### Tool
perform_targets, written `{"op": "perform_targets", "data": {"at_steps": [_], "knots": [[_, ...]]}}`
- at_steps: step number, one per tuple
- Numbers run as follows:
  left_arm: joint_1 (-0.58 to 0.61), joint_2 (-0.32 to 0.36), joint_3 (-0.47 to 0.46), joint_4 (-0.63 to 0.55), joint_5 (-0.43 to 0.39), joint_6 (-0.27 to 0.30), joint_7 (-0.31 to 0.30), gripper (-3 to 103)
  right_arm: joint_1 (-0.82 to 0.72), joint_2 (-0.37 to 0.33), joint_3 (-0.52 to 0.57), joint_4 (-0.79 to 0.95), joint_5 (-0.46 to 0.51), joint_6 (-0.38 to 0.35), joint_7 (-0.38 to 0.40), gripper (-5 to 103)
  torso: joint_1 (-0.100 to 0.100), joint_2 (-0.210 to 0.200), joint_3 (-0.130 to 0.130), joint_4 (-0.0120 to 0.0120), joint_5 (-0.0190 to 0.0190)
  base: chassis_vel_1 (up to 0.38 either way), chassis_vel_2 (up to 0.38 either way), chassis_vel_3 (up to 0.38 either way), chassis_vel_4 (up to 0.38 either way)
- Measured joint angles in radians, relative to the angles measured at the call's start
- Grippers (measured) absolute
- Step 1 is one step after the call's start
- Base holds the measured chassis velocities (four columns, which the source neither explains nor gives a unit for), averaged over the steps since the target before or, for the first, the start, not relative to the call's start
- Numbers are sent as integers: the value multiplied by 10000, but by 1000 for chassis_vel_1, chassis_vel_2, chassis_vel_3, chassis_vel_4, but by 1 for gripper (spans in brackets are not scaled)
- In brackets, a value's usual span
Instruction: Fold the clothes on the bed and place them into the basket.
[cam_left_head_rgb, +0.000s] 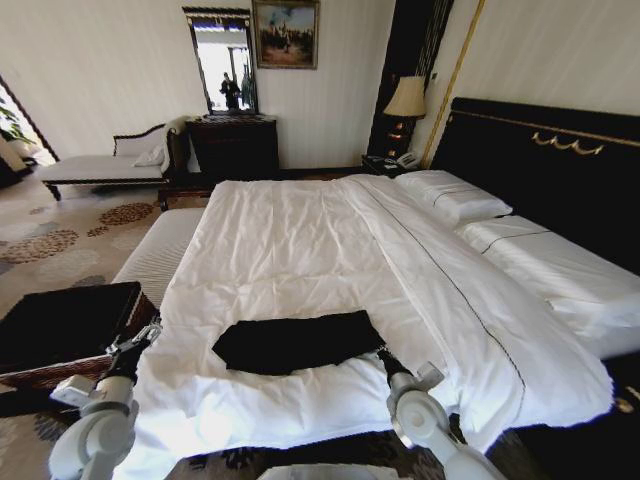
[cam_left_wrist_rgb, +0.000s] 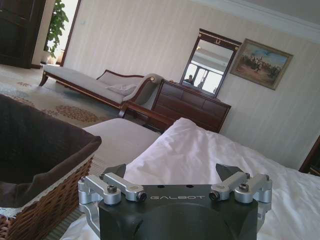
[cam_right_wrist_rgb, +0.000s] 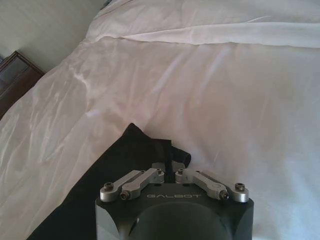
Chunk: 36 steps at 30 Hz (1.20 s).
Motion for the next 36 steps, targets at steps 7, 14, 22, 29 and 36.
{"op": "perform_targets", "data": {"at_steps": [7, 14, 22, 29, 36], "knots": [[35, -93, 40, -34, 51, -29, 7, 100, -148, 63, -77, 250, -222, -20, -110, 27, 0, 0, 0, 1, 0, 0, 0, 0, 0], [49, -83, 29, -27, 42, -69, 10, 100, -221, 178, -186, 64, -192, -37, -116, 54, 0, 0, 0, 0, -1, 0, 0, 0, 0], [-35, 58, 23, 101, -2, -83, 13, 100, 392, 504, -388, -850, 187, -32, -491, 86, -1, 0, 0, 0, 0, 0, 0, 0, 0], [-56, 133, 29, 180, -55, -113, 16, 100, 912, 800, -483, -1563, 378, 105, -751, 93, 0, 0, 0, 1, -1, 0, 0, 0, 0], [-409, 768, -578, 810, -476, -18, 76, 100, 1221, 1063, -526, -2053, 208, 226, -1042, 65, 0, 0, 0, -1, 0, 0, 0, 0, 0]]}}
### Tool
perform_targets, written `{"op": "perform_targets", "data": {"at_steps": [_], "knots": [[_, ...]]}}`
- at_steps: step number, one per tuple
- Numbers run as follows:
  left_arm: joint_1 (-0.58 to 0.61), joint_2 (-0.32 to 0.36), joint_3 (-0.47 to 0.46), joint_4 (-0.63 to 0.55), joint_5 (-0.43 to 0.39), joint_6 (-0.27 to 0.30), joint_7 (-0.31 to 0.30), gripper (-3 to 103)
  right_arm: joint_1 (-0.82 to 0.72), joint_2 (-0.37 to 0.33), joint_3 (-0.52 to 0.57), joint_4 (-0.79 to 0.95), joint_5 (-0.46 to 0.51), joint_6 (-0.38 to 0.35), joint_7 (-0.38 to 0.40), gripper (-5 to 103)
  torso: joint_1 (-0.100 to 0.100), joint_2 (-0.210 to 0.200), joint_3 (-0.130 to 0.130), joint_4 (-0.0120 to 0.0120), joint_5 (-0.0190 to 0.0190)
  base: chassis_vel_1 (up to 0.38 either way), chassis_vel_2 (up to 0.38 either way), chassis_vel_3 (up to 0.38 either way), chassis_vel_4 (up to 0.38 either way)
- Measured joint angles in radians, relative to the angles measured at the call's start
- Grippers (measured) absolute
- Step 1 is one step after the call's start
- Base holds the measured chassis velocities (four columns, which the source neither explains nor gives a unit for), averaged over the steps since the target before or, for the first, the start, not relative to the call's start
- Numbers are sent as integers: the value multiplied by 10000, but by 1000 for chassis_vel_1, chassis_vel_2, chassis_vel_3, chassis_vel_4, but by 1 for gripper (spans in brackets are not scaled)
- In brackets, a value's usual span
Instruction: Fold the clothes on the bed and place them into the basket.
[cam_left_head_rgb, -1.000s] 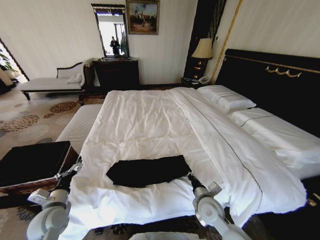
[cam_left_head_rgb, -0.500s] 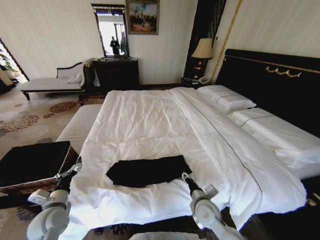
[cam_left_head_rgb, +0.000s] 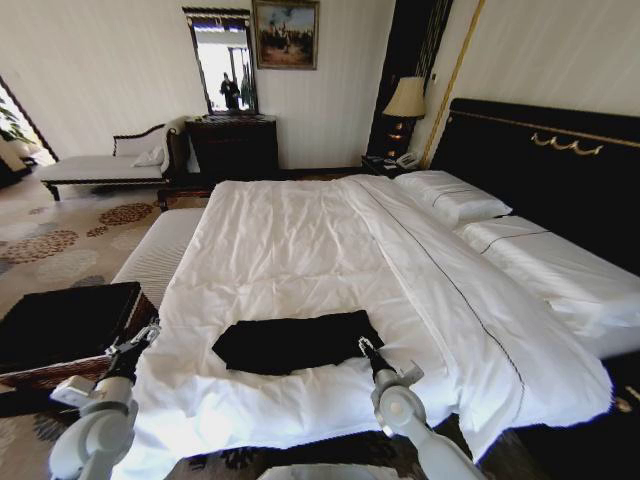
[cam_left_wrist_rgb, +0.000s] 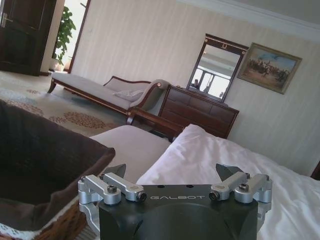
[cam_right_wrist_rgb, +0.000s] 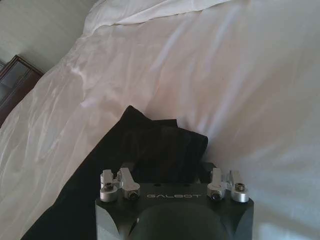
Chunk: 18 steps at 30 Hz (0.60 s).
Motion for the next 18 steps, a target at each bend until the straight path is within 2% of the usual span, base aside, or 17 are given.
{"op": "perform_targets", "data": {"at_steps": [1, 2, 5, 6, 7, 8, 10, 12, 13, 14, 15, 17, 18], "knots": [[-31, 102, -76, 117, 0, -8, 31, 100, 24, 15, -2, -17, -8, 5, -18, 60, 0, 0, 0, 0, 1, 0, 0, 0, 0], [-31, 102, -76, 117, 0, -8, 31, 100, 24, 15, -2, -17, -8, 5, -18, 60, 0, 0, 0, 0, 1, 0, 0, 0, 0], [-60, 764, -376, 1126, 97, -233, 198, 100, 167, 165, -6, -72, -63, 30, -110, 44, 0, 0, 0, 3, 1, 0, 0, 0, 0], [-60, 764, -376, 1126, 97, -233, 198, 100, 167, 165, -6, -72, -63, 30, -110, 44, 0, 0, 0, 3, 1, 0, 0, 0, 0], [18, 840, -337, 1314, 122, -298, 222, 100, 201, 219, -15, -78, -112, 54, -152, 38, 1, 0, 0, 1, 2, 0, 0, 0, 0], [83, 845, -260, 1396, 174, -346, 254, 100, 226, 250, -26, -89, -144, 75, -195, 38, 0, 0, 1, 3, 0, 0, 0, 0, 0], [228, 704, -47, 1378, 364, -446, 325, 100, 326, 304, -44, -136, -257, 142, -358, 27, 0, 0, 1, 5, -2, 0, 0, 0, 0], [268, 565, 68, 1270, 438, -468, 341, 100, 387, 308, -46, -167, -283, 165, -431, 27, 0, 0, 1, 5, 0, 0, 0, 0, 0], [282, 478, 132, 1195, 464, -473, 347, 100, 442, 308, -46, -192, -294, 178, -489, 17, 0, 0, 0, 3, 0, 0, 0, 0, 0], [292, 389, 195, 1119, 489, -473, 348, 100, 494, 302, -46, -215, -300, 187, -540, 17, 0, 0, 0, 1, 0, 0, 0, 0, 0], [296, 254, 290, 1002, 538, -473, 349, 100, 602, 257, -38, -252, -298, 204, -670, 7, 0, -1, 1, 1, 1, 0, 0, 0, 0], [298, 242, 300, 973, 538, -473, 348, 100, 632, 226, -26, -253, -293, 214, -730, 7, 1, -1, 1, 2, 1, 0, 0, 0, 0], [299, 252, 298, 958, 524, -473, 347, 100, 643, 181, -11, -247, -290, 226, -786, 3, 1, -1, 1, 2, 3, 0, 0, 0, 0]]}}
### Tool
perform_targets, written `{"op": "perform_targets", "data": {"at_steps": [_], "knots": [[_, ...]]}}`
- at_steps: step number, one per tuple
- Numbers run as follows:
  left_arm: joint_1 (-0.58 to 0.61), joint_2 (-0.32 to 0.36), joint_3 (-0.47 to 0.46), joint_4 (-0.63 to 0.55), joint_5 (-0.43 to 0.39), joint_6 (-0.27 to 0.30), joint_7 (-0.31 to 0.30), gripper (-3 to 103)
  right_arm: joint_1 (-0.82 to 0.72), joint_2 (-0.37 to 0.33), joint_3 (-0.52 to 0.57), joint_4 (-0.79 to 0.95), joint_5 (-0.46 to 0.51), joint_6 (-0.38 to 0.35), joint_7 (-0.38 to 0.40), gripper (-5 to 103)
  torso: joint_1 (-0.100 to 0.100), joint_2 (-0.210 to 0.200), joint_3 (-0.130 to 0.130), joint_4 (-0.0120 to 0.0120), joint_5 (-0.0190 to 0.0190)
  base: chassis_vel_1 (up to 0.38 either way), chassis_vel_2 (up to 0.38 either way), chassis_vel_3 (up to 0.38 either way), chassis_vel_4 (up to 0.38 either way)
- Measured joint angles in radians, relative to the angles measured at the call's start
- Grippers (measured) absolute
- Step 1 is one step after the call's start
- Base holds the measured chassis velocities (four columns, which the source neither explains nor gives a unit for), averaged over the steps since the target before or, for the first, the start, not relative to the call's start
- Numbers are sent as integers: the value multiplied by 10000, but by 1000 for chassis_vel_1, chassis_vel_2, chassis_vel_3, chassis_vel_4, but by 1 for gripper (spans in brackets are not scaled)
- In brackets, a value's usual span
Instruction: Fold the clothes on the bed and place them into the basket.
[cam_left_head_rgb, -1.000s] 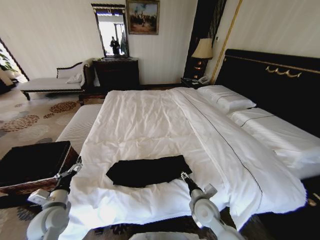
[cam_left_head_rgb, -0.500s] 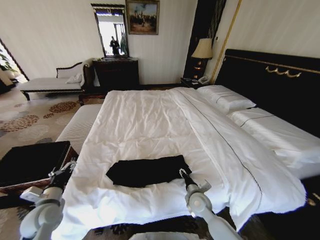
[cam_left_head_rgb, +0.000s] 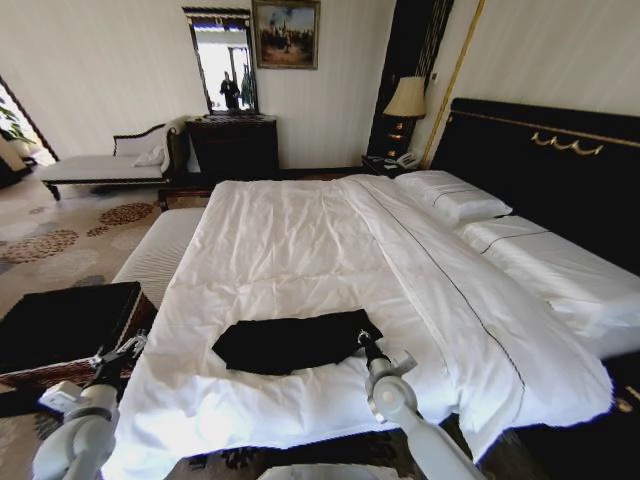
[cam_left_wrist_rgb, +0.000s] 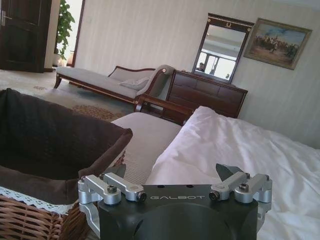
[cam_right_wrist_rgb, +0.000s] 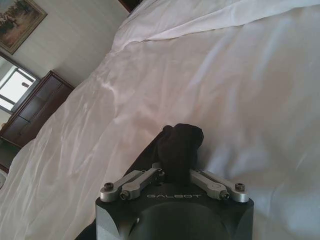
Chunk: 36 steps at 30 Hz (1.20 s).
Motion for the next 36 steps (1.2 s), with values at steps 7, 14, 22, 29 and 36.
{"op": "perform_targets", "data": {"at_steps": [7, 14, 22, 29, 36], "knots": [[-110, 257, -362, 144, -391, 30, -24, 100, -253, -497, 517, 369, -239, 316, -603, 3, 0, 0, 0, -2, -1, 0, 0, 0, 0], [-161, 322, -540, 245, -541, 32, -29, 100, -539, -1010, 1279, 537, 45, 372, -750, 3, -1, 0, -1, -1, -2, 0, 0, 0, 0], [-310, 409, -817, 372, -704, 33, -95, 100, -283, -1453, 1605, 210, -204, 476, -1640, 3, 0, 0, 0, 0, -2, 0, 0, 0, 0], [-366, 390, -1329, 596, -744, 61, -317, 100, 160, -1768, -72, 180, -1553, 1072, -3503, 3, -1, 1, -1, -1, -3, 0, 0, 0, 0], [-135, 243, -1588, 143, -746, 146, -326, 100, 1487, -2080, -2270, 55, -2010, 1429, -4878, 3, -1, 0, -1, 0, -3, 0, 0, 0, 0]]}}
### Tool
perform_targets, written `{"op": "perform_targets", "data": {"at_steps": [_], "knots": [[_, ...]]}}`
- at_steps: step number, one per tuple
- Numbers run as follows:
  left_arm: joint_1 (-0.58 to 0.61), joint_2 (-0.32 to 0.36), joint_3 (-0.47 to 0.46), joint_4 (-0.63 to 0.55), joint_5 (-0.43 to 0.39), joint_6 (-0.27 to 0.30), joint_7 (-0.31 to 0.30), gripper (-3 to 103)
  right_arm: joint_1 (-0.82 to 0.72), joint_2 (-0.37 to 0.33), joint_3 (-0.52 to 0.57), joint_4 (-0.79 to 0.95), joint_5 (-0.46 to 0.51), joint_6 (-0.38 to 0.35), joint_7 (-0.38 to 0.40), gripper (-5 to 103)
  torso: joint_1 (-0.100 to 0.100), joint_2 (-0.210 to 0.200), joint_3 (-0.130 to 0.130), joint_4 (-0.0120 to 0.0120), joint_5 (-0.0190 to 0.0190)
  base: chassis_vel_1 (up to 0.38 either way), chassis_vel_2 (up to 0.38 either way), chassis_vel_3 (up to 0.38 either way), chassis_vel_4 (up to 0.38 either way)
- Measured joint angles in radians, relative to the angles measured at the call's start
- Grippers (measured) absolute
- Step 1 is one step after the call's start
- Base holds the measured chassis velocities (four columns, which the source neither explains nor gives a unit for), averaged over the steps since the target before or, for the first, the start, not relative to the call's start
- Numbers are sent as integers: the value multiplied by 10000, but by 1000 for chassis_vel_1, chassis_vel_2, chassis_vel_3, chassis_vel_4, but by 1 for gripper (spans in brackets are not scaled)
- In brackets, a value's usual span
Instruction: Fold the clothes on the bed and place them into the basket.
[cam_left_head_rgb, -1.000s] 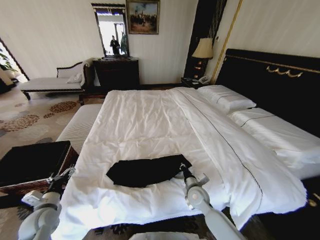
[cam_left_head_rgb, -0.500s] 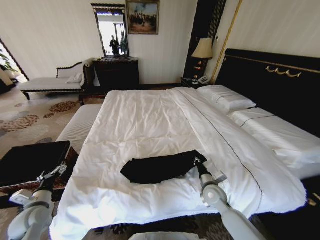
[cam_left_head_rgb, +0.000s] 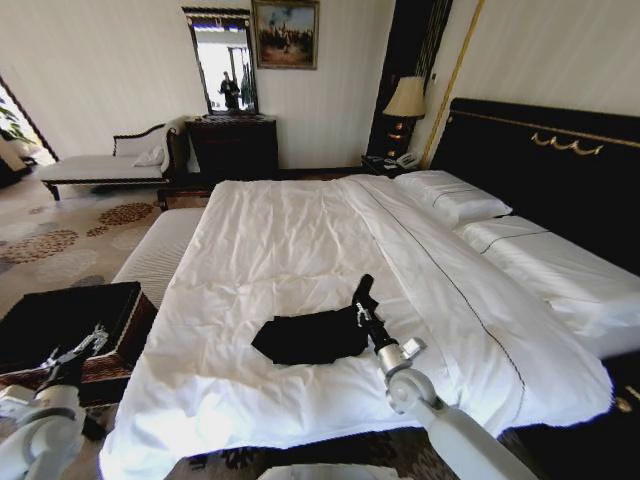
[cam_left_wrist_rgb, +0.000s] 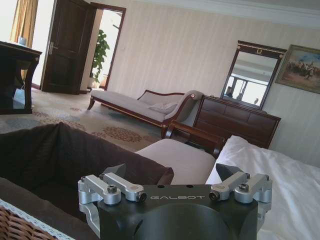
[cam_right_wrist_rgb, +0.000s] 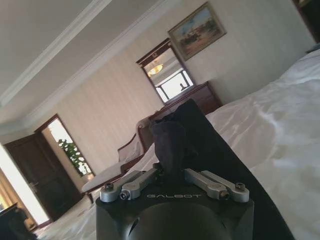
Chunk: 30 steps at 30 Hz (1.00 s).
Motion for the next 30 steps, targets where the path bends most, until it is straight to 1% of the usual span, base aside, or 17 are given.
{"op": "perform_targets", "data": {"at_steps": [2, 3, 6, 15, 17, 18, 21, 30], "knots": [[16, -107, 5, -101, 20, 25, -6, 100, 264, 21, -683, -119, -193, 11, -178, 3, 0, 0, 1, -1, 1, 0, 0, 0, 0], [16, -107, 5, -101, 20, 25, -6, 100, 264, 21, -683, -119, -193, 11, -178, 3, 0, 0, 1, -1, 1, 0, 0, 0, 0], [75, -267, 65, -181, 78, 32, -8, 100, 524, 171, -1466, -414, -472, 11, -286, 3, 0, 1, 0, 0, 0, 0, 0, 0, 0], [156, -346, 96, -248, 160, 6, -8, 100, 1148, 569, -2305, -1309, -676, 84, -505, 3, 0, 0, 0, -1, 0, 0, 0, 0, 0], [160, -350, 89, -312, 161, 6, -8, 100, 1409, 673, -2811, -1437, -775, 72, -530, 3, 0, 1, 0, -1, 0, 0, 0, 0, 0], [160, -350, 89, -312, 161, 6, -8, 100, 1409, 673, -2811, -1437, -775, 72, -530, 3, 0, 1, 0, -1, 0, 0, 0, 0, 0], [167, -390, 89, -421, 160, 20, -14, 100, 1668, 761, -3302, -1631, -812, -119, -542, 3, 0, 1, 0, -1, 1, 0, 0, 0, 0], [272, -378, 10, -510, 103, 23, -23, 100, 1958, 804, -3684, -1915, -796, -256, -546, 3, 1, 0, 0, -1, 0, 0, 0, 0, 0]]}}
